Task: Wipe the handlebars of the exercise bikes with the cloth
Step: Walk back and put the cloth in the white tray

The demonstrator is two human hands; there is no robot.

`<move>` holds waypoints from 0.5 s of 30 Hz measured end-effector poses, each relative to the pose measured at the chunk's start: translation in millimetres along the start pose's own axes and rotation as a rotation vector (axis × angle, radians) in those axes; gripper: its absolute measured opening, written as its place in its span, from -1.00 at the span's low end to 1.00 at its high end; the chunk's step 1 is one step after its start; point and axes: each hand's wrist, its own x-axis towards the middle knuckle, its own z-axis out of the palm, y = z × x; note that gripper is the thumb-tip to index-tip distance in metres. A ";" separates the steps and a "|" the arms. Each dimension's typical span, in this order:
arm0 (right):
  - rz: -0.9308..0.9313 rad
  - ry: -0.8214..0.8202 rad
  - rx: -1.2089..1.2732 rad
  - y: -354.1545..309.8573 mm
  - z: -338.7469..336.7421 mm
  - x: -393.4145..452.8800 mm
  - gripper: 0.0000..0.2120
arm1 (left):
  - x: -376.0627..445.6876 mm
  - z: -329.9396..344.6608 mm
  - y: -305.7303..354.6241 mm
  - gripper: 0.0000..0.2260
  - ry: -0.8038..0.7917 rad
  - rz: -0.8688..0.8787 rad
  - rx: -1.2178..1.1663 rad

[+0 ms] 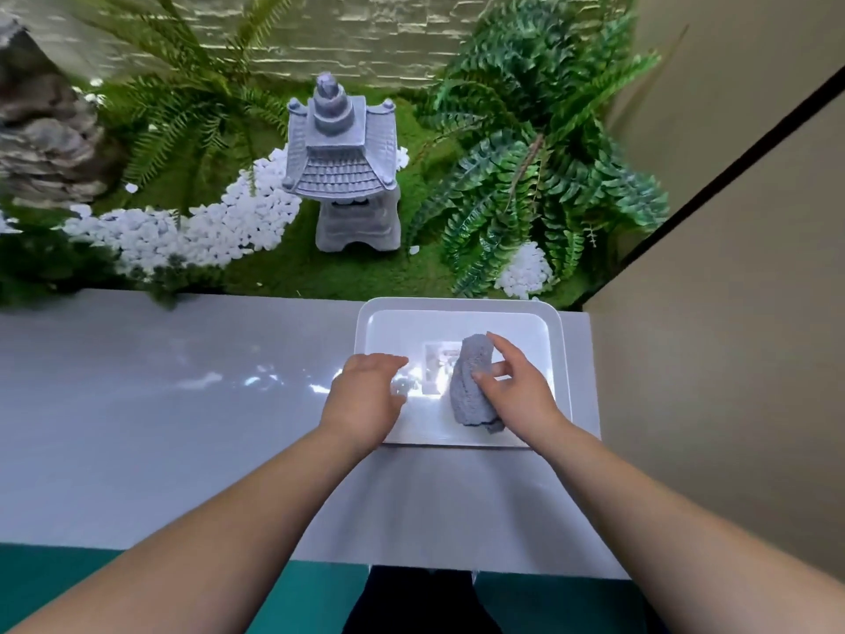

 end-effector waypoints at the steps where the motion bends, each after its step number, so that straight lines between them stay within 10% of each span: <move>1: 0.008 -0.003 -0.013 5.9 4.7 11.6 -0.49 | 8.8 10.0 -7.0 -0.50 -0.011 0.018 0.085; 15: 0.078 0.132 -0.024 62.6 47.1 85.6 -0.61 | 60.1 79.5 -46.2 -0.42 0.005 0.093 0.370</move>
